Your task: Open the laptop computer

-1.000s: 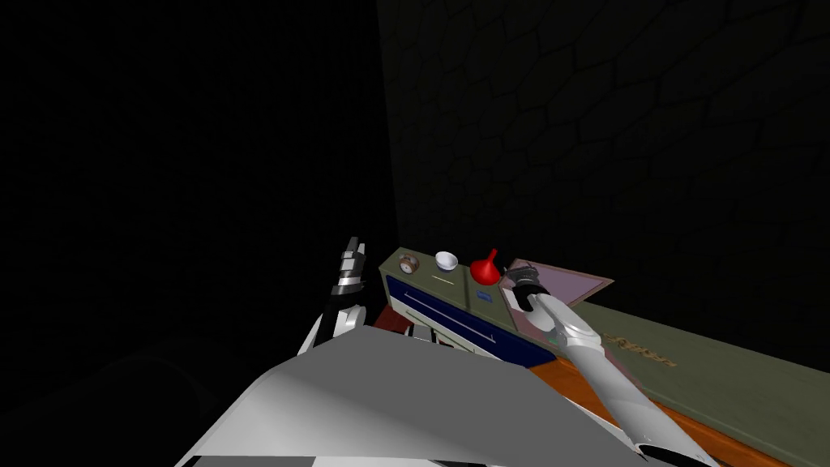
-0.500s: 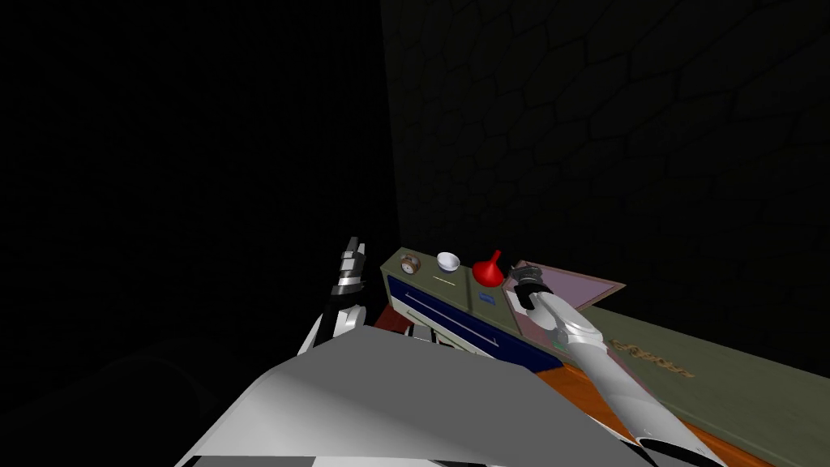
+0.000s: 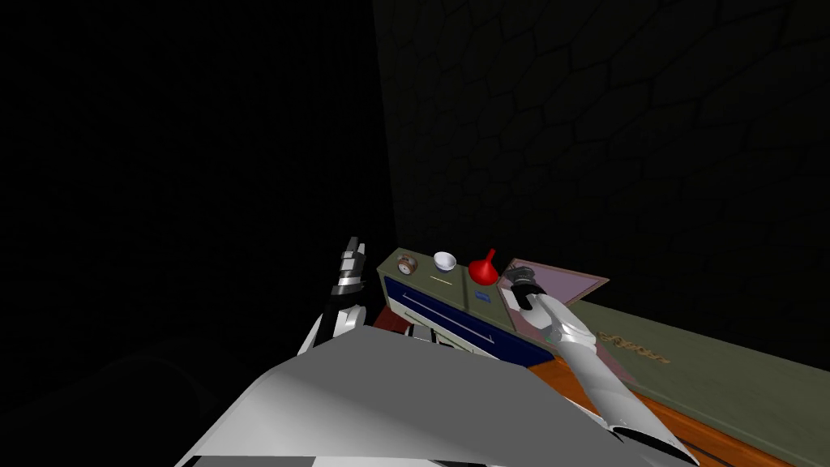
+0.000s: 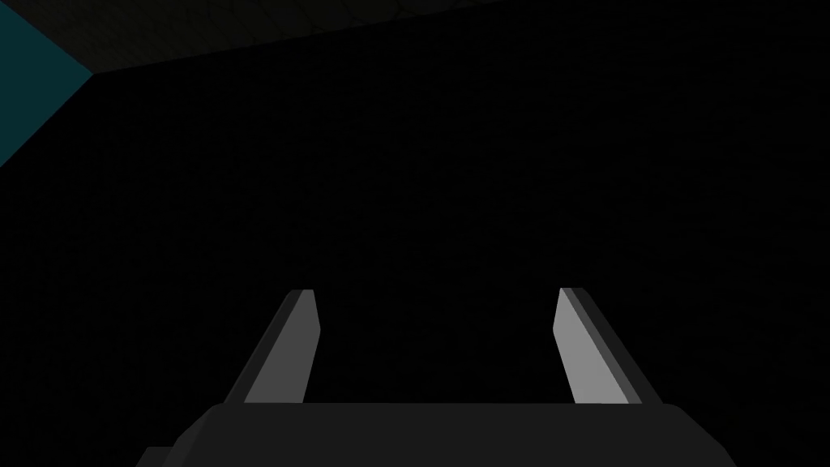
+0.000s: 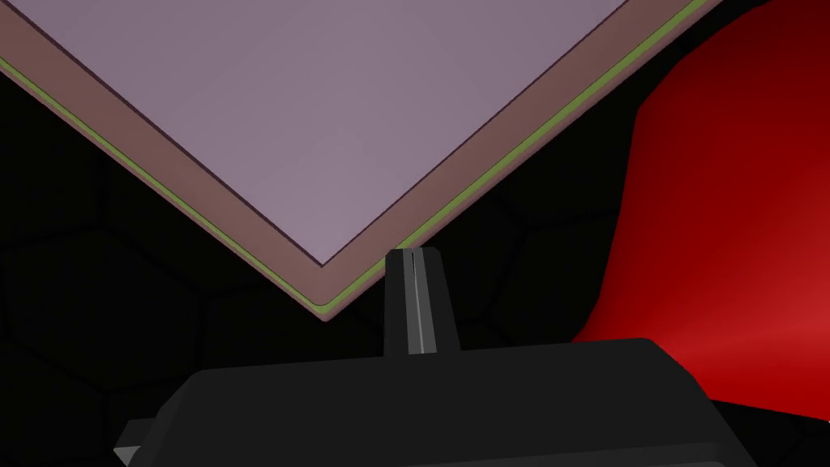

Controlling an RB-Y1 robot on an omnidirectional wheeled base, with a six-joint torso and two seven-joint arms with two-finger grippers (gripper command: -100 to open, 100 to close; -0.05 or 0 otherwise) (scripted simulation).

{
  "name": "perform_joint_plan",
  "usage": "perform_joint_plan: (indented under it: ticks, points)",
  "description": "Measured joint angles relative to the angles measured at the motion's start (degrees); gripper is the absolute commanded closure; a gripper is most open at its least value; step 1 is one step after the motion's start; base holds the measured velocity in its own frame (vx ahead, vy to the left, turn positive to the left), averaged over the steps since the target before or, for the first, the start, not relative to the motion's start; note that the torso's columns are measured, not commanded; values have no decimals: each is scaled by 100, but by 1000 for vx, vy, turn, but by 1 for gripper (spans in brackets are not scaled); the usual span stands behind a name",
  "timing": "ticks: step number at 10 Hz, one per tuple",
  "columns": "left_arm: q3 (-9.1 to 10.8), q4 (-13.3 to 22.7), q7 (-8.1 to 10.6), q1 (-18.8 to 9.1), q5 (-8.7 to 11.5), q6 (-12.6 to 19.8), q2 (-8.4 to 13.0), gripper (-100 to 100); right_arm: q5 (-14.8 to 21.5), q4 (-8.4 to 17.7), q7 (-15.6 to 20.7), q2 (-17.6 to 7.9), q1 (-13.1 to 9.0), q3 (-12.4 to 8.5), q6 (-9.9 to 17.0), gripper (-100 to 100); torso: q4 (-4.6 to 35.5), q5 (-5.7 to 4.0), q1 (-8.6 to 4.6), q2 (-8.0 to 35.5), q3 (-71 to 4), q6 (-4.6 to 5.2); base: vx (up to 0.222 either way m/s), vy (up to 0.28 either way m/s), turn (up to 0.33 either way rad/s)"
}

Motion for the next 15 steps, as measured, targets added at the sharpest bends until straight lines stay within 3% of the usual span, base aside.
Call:
perform_joint_plan:
  ticks: [3, 6, 8, 15]
  points:
    - [-1, 0, 0, -1, 0, 0, 0, 0, -103, 27, 499, 277, 1, -186, -402, 100, 1, 2, 8, 3, 1, -4, 7, -6, -46]
    - [-1, 0, 0, -1, 0, 0, 0, 0, -352, 137, 1022, 696, -33, -552, -914, 100, 0, 1, 4, 0, 0, -6, 7, -9, -8]
    - [-1, 0, 0, -1, 0, 0, 0, 0, -402, 95, 1294, 670, -14, -507, -981, 100, 1, 1, 6, 3, 2, -4, 5, -10, -63]
    - [-1, 0, 0, -1, 0, 0, 0, 0, -970, 244, 2417, 1449, -70, -1129, -1949, 100, 1, 1, 6, 1, 0, -6, 8, -9, -35]
